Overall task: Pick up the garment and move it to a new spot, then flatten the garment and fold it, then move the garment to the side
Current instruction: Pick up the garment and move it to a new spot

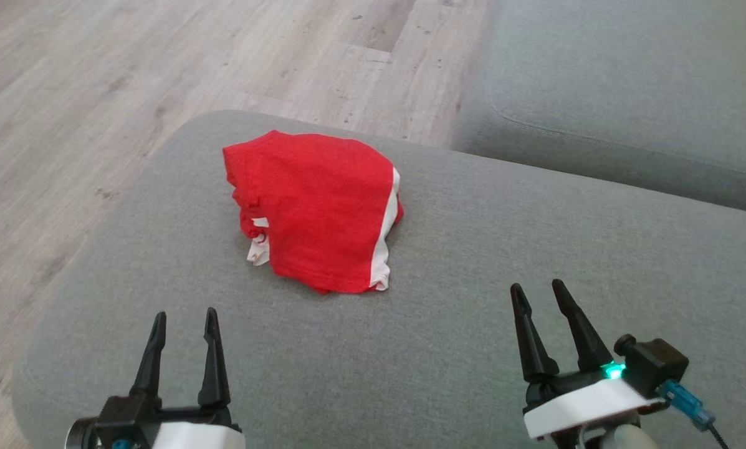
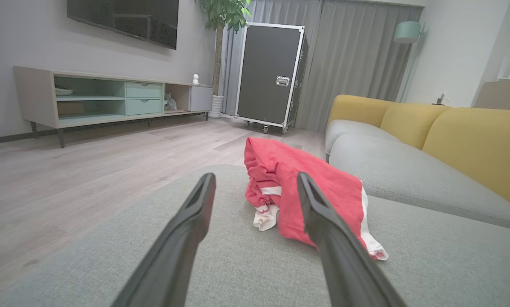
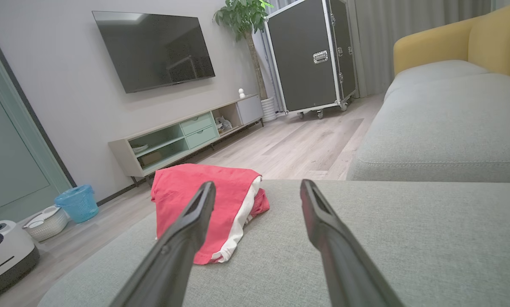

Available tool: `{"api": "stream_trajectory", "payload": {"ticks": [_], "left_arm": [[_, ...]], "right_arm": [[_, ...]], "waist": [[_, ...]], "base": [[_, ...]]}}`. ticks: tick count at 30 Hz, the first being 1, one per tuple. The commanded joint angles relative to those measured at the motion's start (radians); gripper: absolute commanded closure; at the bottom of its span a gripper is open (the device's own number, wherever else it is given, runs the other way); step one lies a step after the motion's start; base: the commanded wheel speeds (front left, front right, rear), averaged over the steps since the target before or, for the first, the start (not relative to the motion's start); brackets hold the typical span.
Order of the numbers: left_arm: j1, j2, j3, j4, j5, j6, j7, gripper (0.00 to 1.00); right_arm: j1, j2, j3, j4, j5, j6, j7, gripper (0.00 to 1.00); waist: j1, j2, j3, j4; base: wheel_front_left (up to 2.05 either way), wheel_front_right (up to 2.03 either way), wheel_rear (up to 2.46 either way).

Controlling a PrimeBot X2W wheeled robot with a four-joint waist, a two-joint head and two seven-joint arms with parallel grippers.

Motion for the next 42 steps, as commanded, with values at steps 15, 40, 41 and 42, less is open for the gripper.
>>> {"api": "stream_trajectory", "payload": {"ticks": [15,40,41,42], "left_arm": [[-0.163,0.045,0.075,0.015,0.044,-0.054,-0.008,0.0],[-1.007,0.462,-0.448,0.568,-0.336,-0.121,0.456,0.0],[-1.008,0.469,-0.464,0.581,-0.35,-0.121,0.46,0.0],[-1.01,0.476,-0.478,0.593,-0.366,-0.121,0.464,0.0]], "right_arm": [[-0.046,-0.006,0.021,-0.041,-0.009,0.004,-0.011,0.0],[-0.217,-0.006,0.001,-0.078,-0.067,0.004,-0.011,0.0],[-0.217,-0.006,0.002,-0.078,-0.066,0.004,-0.011,0.0],[-0.217,-0.006,0.001,-0.078,-0.063,0.004,-0.011,0.0]], "waist": [[0.0001,0.0,0.062,-0.037],[0.0001,0.0,0.386,-0.253],[0.0001,0.0,0.387,-0.26],[0.0001,0.0,0.388,-0.265]], "base": [[0.0,0.0,0.0],[0.0,0.0,0.0],[0.0,0.0,0.0],[0.0,0.0,0.0]]}}
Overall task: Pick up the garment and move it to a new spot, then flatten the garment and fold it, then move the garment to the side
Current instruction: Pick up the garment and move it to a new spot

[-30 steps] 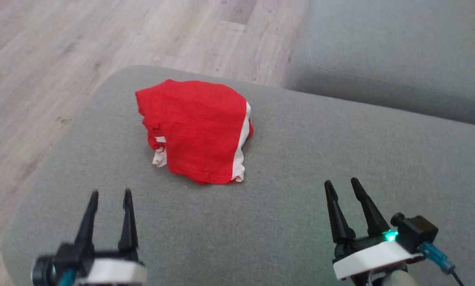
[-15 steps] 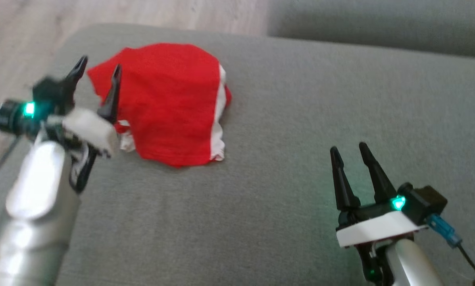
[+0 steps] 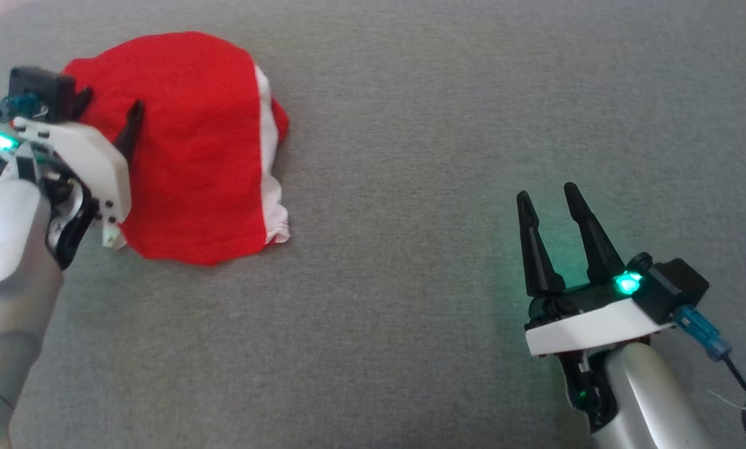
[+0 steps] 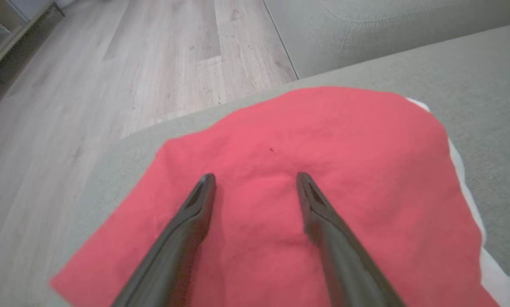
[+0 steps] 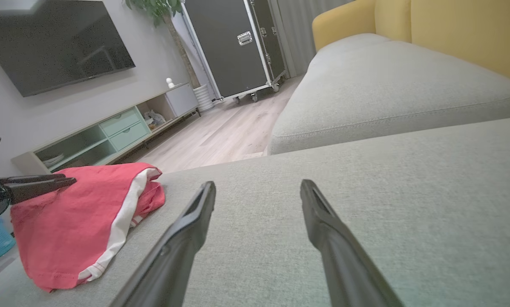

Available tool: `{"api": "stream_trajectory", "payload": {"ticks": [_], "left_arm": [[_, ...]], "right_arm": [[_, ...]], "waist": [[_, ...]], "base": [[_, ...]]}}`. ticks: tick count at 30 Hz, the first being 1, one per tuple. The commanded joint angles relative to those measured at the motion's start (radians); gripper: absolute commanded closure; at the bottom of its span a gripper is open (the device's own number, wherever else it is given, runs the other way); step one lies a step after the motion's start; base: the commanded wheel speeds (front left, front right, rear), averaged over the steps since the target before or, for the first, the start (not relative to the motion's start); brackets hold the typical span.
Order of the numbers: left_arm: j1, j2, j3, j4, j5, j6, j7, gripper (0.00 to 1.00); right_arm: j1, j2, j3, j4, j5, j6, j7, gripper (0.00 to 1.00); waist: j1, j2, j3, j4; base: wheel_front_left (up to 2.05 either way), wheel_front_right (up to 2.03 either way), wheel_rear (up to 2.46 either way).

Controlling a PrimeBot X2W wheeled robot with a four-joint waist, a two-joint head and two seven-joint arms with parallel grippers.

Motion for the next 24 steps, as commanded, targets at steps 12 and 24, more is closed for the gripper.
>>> {"api": "stream_trajectory", "payload": {"ticks": [12,24], "left_arm": [[-0.065,0.091,-0.086,0.015,-0.168,0.002,-0.107,1.0],[-0.091,0.074,-0.018,-0.144,-0.228,0.002,-0.462,1.0]], "right_arm": [[-0.02,-0.003,0.02,-0.027,0.011,0.004,-0.011,0.0],[0.031,-0.003,0.019,-0.006,0.036,0.004,-0.011,0.0]], "waist": [[-0.0001,0.0,-0.025,-0.029],[-0.0001,0.0,-0.162,-0.011]], "base": [[0.0,0.0,0.0],[0.0,0.0,0.0]]}}
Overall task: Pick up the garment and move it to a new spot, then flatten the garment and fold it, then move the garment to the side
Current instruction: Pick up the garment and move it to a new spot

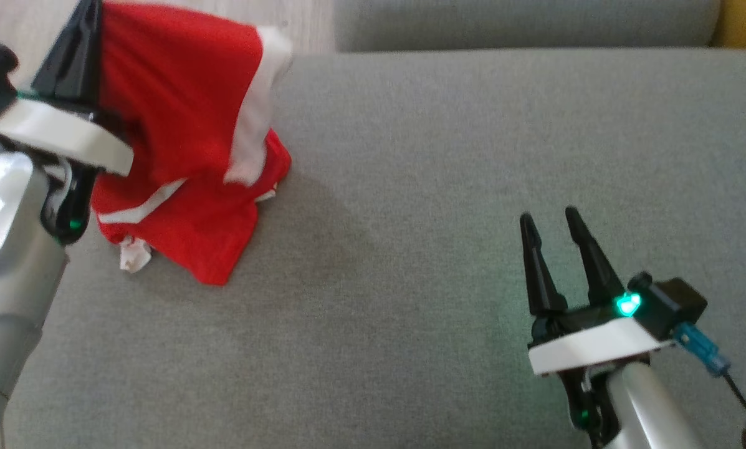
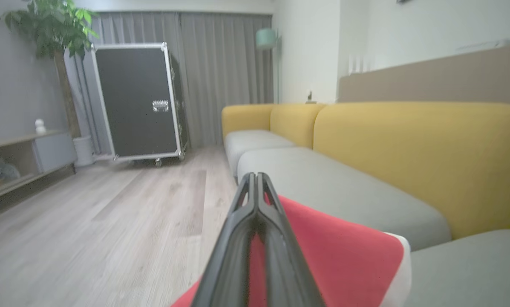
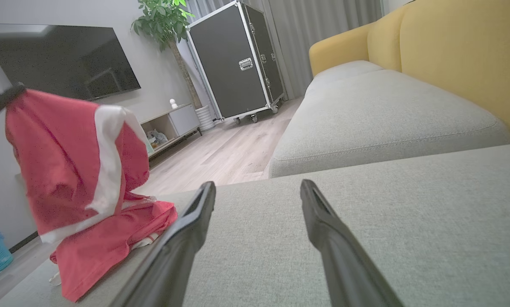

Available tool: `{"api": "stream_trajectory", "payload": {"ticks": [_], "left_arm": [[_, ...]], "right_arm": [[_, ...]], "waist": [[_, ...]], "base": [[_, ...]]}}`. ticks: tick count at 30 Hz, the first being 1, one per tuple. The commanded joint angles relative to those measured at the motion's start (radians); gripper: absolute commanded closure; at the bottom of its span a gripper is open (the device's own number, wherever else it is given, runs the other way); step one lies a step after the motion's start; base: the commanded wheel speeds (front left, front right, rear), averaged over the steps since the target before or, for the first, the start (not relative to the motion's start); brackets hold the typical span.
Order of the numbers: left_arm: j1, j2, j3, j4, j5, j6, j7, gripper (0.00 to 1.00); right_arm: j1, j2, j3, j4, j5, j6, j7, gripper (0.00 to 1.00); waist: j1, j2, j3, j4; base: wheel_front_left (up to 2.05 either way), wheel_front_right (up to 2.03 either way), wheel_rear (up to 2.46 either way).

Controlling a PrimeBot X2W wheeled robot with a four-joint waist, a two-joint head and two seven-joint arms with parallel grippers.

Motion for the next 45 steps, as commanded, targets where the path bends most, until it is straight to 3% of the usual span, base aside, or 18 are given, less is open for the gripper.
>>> {"api": "stream_trajectory", "payload": {"ticks": [1,7,12,21,31,35,36,37,41,45], "left_arm": [[-0.059,0.043,0.058,-0.045,0.01,0.004,-0.012,1.0],[0.005,0.014,0.138,-0.242,0.052,0.031,-0.017,1.0],[0.06,-0.017,0.116,-0.331,0.065,0.037,-0.012,1.0],[0.108,-0.138,0.029,-0.446,0.067,0.079,0.021,1.0],[0.067,-0.238,-0.044,-0.354,0.125,0.11,0.016,1.0],[0.036,-0.262,-0.045,-0.271,0.132,0.106,0.008,1.0],[0.025,-0.267,-0.046,-0.243,0.141,0.105,0.004,0.33],[0.014,-0.272,-0.047,-0.216,0.149,0.103,0.0,0.0],[0.0,-0.289,-0.028,-0.13,0.162,0.095,-0.013,0.0],[0.022,-0.293,0.007,-0.108,0.182,0.077,-0.017,0.0]], "right_arm": [[-0.002,-0.003,0.022,-0.026,0.005,0.004,-0.011,0.0],[0.016,-0.003,0.019,-0.019,0.012,0.004,-0.011,0.0],[0.019,-0.003,0.011,-0.022,0.017,0.004,-0.011,0.0],[-0.023,-0.003,-0.028,-0.057,0.016,0.004,-0.011,0.0],[-0.077,-0.003,-0.044,-0.12,0.049,0.004,-0.011,0.0],[-0.084,-0.003,-0.046,-0.129,0.06,0.004,-0.011,0.0],[-0.084,-0.003,-0.046,-0.132,0.062,0.004,-0.011,0.0],[-0.083,-0.003,-0.046,-0.136,0.064,0.004,-0.011,0.0],[-0.077,-0.003,-0.056,-0.14,0.062,0.004,-0.011,0.0],[-0.073,-0.003,-0.071,-0.139,0.042,0.004,-0.011,0.0]], "waist": [[0.0001,0.0,-0.032,0.01],[0.0001,0.0,-0.073,0.01],[0.0001,0.0,-0.096,-0.016],[0.0001,0.0,-0.065,-0.154],[0.0001,0.0,0.03,-0.392],[0.0001,0.0,0.055,-0.428],[0.0001,0.0,0.061,-0.434],[0.0001,0.0,0.066,-0.437],[0.0001,0.0,0.07,-0.416],[0.0001,0.0,0.049,-0.351]], "base": [[0.0,0.0,0.0],[0.0,0.0,0.0],[0.0,0.0,0.0],[0.0,0.0,0.0],[0.0,0.0,0.0],[0.0,0.0,0.0],[0.0,0.0,0.0],[0.0,0.0,0.0],[0.0,0.0,0.0],[0.0,0.0,0.0]]}}
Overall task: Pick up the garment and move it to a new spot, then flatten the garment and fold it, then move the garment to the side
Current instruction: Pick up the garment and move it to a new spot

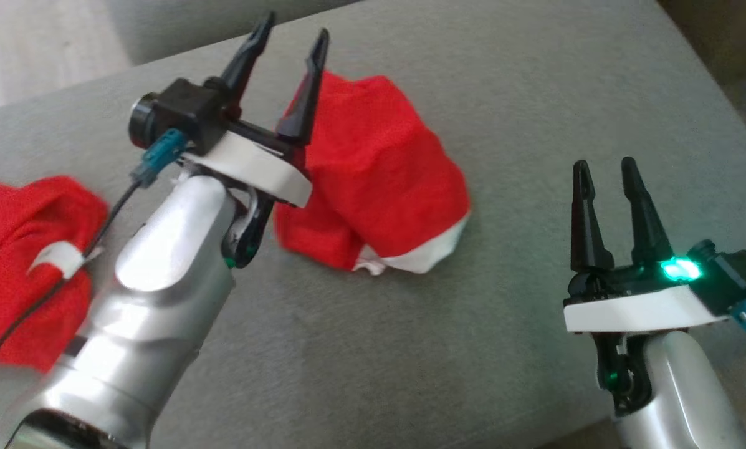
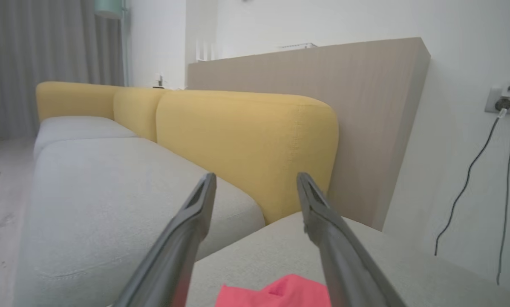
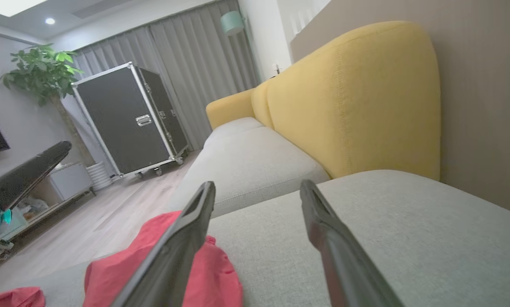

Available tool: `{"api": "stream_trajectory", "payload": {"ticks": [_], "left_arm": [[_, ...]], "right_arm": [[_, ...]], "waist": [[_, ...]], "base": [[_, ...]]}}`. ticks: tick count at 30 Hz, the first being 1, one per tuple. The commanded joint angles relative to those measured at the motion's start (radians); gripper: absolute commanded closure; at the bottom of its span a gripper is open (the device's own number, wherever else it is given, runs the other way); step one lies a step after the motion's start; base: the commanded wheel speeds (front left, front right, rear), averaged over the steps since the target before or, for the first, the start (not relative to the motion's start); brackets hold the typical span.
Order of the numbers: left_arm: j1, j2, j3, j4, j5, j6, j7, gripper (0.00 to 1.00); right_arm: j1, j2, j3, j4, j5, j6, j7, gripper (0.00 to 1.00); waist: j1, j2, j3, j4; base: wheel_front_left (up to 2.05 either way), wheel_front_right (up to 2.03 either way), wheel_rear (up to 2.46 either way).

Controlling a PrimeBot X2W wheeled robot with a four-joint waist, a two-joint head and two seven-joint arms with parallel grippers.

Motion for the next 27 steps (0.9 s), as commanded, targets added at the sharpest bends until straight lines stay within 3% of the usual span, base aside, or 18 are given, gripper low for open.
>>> {"api": "stream_trajectory", "payload": {"ticks": [1,8,15,20,27], "left_arm": [[-0.019,0.021,0.059,-0.04,0.014,-0.005,-0.009,0.0],[0.183,0.071,0.164,-0.203,0.148,-0.043,-0.009,0.0],[0.42,0.054,0.262,-0.328,0.237,-0.042,-0.009,0.0],[0.569,0.012,0.316,-0.36,0.272,-0.042,-0.009,0.0],[0.724,-0.062,0.454,-0.415,0.305,-0.024,-0.009,0.0]], "right_arm": [[-0.032,-0.003,0.016,-0.033,-0.013,0.004,-0.011,0.0],[-0.014,-0.003,0.001,-0.008,-0.083,0.004,-0.011,0.0],[0.034,-0.003,-0.027,0.011,-0.122,0.004,-0.011,0.0],[0.079,-0.003,-0.027,0.027,-0.131,0.004,-0.011,0.0],[0.109,-0.003,-0.007,0.036,-0.125,0.004,-0.011,0.0]], "waist": [[-0.0002,0.0,-0.028,0.057],[-0.0002,0.0,-0.096,0.212],[-0.0002,0.0,-0.169,0.318],[-0.0002,0.0,-0.21,0.353],[-0.0002,0.0,-0.222,0.343]], "base": [[0.0,0.0,0.0],[0.0,0.0,0.0],[0.0,0.0,0.0],[0.0,0.0,0.0],[0.0,0.0,0.0]]}}
